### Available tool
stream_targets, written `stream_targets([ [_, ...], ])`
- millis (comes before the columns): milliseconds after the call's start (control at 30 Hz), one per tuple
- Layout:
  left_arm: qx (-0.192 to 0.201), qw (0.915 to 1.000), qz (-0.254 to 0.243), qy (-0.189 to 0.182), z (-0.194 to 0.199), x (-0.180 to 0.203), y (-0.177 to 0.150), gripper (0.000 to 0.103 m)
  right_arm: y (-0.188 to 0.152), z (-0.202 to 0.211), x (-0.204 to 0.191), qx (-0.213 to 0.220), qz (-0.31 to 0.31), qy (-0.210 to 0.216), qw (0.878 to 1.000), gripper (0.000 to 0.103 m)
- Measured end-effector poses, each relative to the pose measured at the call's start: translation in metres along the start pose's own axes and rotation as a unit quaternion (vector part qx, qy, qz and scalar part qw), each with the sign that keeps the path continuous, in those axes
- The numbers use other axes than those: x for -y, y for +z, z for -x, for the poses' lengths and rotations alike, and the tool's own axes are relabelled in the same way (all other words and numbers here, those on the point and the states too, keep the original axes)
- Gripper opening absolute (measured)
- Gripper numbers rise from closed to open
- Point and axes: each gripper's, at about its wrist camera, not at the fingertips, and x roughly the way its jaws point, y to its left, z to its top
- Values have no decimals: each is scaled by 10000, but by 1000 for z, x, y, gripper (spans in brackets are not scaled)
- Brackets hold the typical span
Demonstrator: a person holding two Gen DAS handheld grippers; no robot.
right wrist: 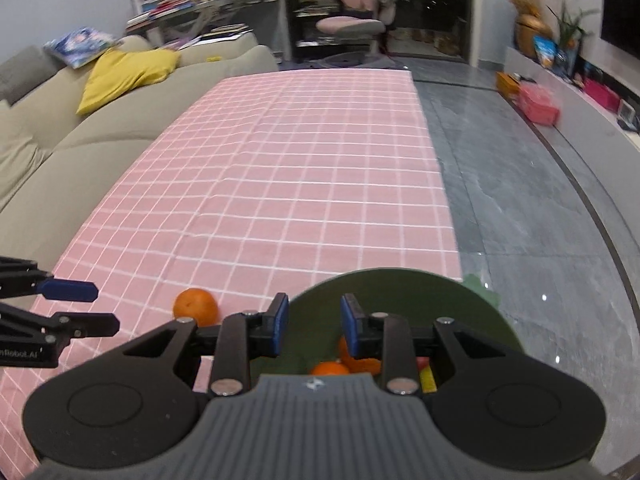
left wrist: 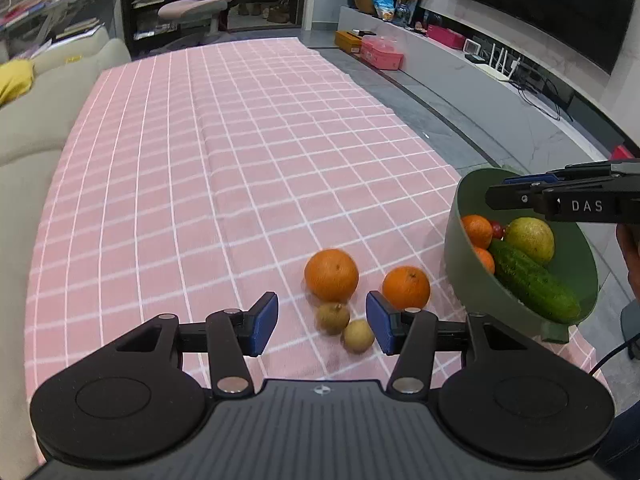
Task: Organize fruits
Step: 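Move the left tool to a brown longan while the right tool grasps another orange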
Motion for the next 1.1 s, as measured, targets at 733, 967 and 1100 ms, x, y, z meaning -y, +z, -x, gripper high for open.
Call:
stream_targets([
  [733, -104, 9999, -18, -55, -6, -21, -25, 60, -34, -41, -106, -451, 2442, 39, 9687, 31],
  [967, -88, 10000, 5, 38, -2, -30, -25, 60, -54, -59, -136, -875, 3988, -607, 9108, 38],
  [1100, -129, 9999, 88, 74, -1, -37, -26, 60, -65, -72, -143, -1228, 4527, -762, 8799, 45],
])
